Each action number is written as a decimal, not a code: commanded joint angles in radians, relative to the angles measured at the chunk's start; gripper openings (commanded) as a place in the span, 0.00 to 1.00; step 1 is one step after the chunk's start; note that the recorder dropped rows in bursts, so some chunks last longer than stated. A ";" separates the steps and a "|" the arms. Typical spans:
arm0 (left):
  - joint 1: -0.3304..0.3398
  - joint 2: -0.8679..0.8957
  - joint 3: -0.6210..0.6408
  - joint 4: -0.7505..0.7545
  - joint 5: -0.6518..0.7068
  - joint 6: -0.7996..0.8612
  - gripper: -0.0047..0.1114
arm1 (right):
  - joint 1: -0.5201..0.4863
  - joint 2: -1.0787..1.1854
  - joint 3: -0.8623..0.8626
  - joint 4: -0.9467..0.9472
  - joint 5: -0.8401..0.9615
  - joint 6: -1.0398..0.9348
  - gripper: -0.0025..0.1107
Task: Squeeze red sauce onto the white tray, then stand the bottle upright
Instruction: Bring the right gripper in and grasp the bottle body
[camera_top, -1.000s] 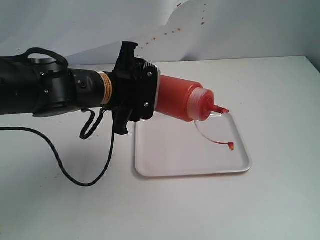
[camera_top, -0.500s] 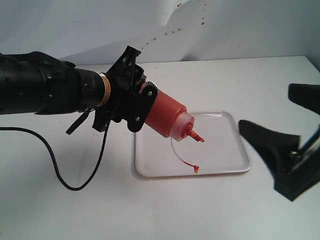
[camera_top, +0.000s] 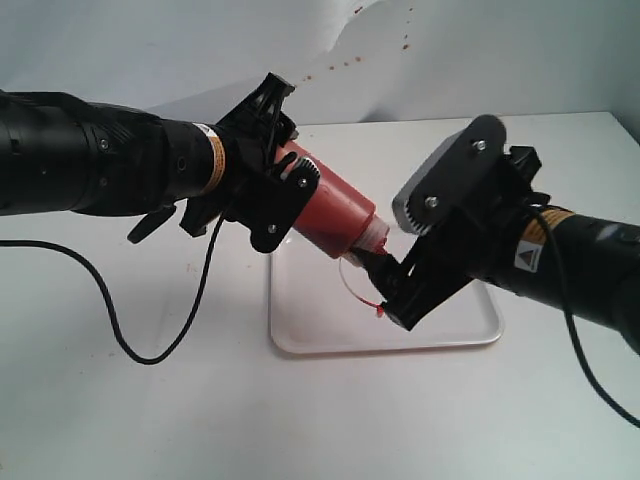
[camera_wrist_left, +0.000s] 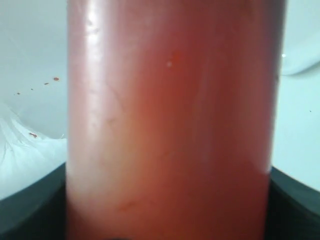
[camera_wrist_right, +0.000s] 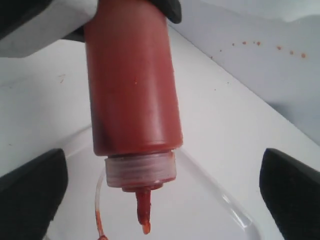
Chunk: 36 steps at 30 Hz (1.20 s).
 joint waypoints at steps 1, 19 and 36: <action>-0.005 -0.019 -0.013 0.054 -0.001 -0.011 0.04 | 0.004 0.074 -0.008 -0.119 -0.100 -0.012 0.86; -0.005 -0.019 -0.013 0.162 0.005 -0.011 0.04 | 0.004 0.324 -0.226 -0.053 -0.111 0.083 0.86; -0.005 -0.019 -0.013 0.201 -0.029 -0.011 0.04 | 0.010 0.415 -0.275 -0.092 -0.162 0.129 0.86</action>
